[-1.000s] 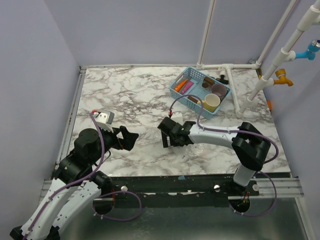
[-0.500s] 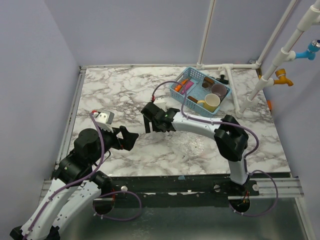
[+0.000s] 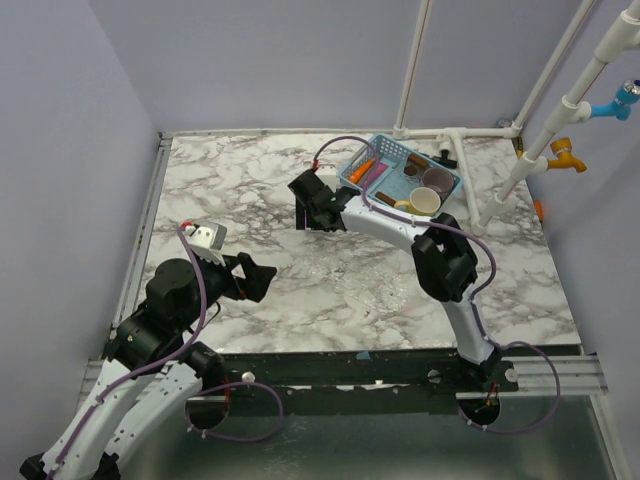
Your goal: Prepare toiletry sets of a toothbrush and toothpaste on the tray
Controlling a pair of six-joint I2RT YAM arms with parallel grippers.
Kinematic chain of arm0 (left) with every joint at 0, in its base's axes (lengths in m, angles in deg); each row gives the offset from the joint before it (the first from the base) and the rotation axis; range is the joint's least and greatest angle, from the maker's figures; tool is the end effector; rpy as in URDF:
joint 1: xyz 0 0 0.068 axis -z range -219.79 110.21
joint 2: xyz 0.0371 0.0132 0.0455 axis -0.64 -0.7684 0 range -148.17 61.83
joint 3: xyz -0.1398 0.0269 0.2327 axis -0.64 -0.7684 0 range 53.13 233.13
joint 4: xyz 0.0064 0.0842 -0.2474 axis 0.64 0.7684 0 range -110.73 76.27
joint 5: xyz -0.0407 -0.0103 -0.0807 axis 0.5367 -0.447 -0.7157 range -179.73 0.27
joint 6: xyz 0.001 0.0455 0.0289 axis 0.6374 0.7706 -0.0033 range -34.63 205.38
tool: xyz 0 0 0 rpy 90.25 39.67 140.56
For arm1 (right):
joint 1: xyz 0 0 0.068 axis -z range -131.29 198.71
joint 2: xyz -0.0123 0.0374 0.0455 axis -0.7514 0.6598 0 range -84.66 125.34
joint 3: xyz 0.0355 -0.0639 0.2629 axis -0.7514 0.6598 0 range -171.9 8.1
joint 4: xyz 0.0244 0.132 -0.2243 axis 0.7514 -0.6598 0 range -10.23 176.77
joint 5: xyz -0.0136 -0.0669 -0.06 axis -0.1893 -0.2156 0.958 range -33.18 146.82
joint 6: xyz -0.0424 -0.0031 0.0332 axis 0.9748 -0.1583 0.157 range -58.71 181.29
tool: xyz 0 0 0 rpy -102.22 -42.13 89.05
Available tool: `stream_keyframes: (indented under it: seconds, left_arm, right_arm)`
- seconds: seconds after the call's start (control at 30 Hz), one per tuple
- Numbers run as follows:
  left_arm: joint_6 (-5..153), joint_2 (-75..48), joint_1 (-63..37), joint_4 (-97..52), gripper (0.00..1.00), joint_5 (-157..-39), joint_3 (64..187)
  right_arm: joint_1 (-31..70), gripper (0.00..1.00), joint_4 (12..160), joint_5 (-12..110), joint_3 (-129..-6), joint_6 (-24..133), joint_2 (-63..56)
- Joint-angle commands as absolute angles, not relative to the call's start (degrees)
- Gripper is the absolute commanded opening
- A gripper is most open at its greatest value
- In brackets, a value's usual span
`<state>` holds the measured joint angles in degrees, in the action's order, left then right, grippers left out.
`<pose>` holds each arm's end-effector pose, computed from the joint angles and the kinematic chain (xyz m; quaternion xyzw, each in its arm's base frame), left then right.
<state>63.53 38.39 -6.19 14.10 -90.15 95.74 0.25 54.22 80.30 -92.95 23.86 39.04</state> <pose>0.0791 -0.0529 0.3260 0.0839 0.7924 -0.2836 0.5334 0.3267 0.3472 0.2066 -0.0293 0.9358 0.0573 0.3467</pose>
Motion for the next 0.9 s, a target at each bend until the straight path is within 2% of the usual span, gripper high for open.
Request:
stream_keyframes:
  seconds: [0.0, 0.27, 0.6, 0.87]
  left_arm:
    - [63.9, 38.9, -6.0, 13.8, 0.99, -90.6, 95.2]
    - [63.9, 38.8, -6.0, 13.8, 0.99, -90.6, 95.2]
    - [63.9, 38.7, -6.0, 13.8, 0.99, -90.7, 95.2]
    - [63.9, 38.9, -6.0, 13.8, 0.99, -90.6, 95.2]
  right_arm:
    - [1.1, 0.73, 53.9, 81.1, -96.6, 24.3, 43.3]
    - [2.3, 0.62, 54.0, 82.0, -96.0, 24.1, 45.0]
    - [2.3, 0.61, 54.6, 82.1, -91.1, 23.7, 43.7]
    - [2.3, 0.6, 56.2, 77.7, -86.4, 24.5, 41.4]
